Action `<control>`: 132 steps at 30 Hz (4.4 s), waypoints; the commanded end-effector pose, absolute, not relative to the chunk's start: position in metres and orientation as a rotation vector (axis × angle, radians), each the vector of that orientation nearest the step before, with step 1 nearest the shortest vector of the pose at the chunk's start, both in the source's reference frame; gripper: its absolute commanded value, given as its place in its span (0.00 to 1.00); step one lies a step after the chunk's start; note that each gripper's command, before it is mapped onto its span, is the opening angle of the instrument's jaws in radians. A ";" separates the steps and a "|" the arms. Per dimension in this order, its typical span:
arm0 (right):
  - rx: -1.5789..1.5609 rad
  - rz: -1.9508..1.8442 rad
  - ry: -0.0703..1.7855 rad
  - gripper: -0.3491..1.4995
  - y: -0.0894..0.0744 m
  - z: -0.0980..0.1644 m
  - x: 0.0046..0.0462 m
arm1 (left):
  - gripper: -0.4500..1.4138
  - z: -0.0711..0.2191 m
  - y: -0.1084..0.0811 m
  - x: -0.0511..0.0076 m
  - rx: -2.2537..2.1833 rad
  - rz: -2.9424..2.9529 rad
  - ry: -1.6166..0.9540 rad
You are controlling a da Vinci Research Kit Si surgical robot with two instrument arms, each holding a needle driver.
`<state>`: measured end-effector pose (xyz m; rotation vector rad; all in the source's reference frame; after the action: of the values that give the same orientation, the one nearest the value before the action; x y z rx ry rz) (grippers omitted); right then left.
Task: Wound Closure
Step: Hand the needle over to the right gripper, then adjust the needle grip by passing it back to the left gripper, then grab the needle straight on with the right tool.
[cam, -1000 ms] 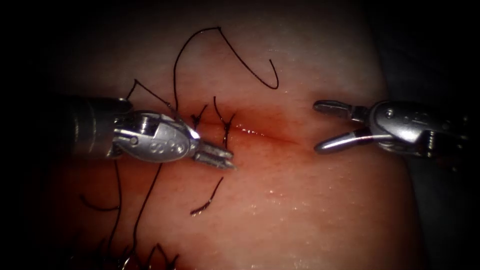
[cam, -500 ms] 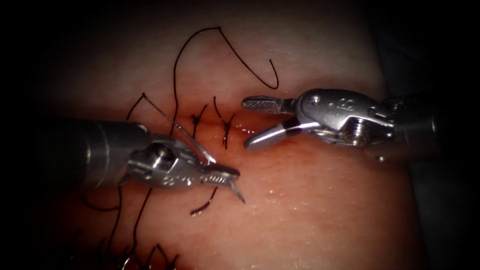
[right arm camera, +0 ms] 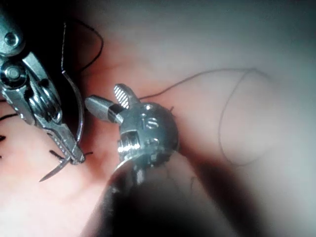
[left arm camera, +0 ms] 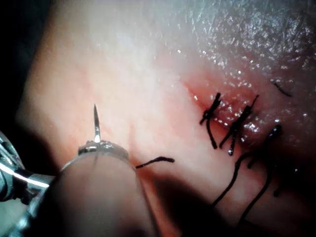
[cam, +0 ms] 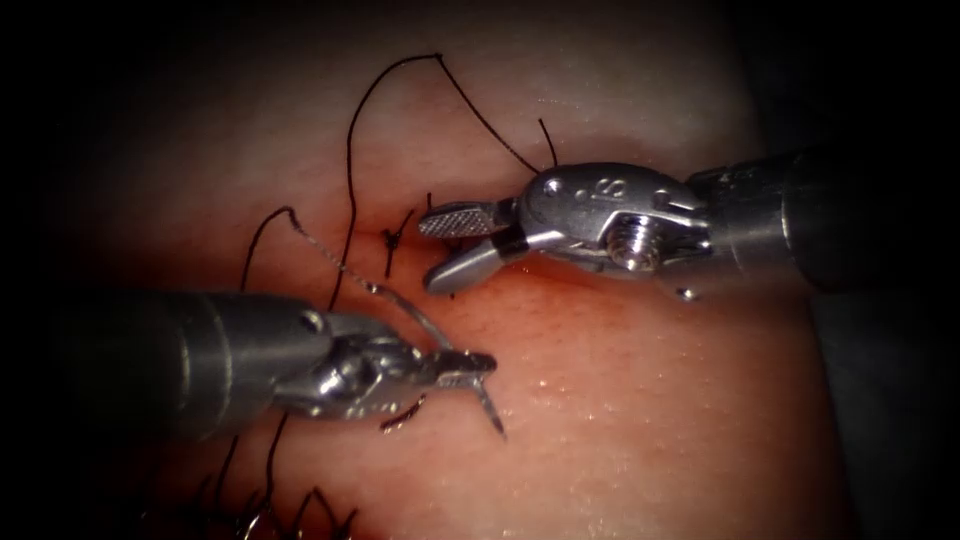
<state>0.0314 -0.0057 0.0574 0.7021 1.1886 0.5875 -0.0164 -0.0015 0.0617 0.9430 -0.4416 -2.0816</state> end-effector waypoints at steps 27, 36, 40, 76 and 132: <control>0.725 0.521 1.179 0.00 -0.008 0.058 0.0346 | 0.05 0.061 -0.002 -0.0174 0.944 -2.091 -0.459; 0.619 0.608 1.207 0.00 -0.007 0.058 0.0325 | 0.72 0.060 -0.002 -0.0174 1.223 -2.158 -0.454; 0.590 0.683 1.234 0.00 -0.007 0.058 0.0314 | 0.71 0.060 -0.001 -0.0164 1.334 -2.185 -0.507; 0.614 1.610 1.048 0.00 -0.006 0.058 0.0268 | 0.34 0.064 0.002 -0.0194 1.865 -2.285 -0.551; 1.021 1.462 1.101 0.71 -0.007 0.058 0.0281 | 0.00 0.061 -0.001 -0.0190 1.401 -2.212 -0.860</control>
<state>0.0274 -0.0073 0.0573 1.0205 1.1008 1.4612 -0.0185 -0.0005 0.0602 1.4009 -0.8587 -2.2122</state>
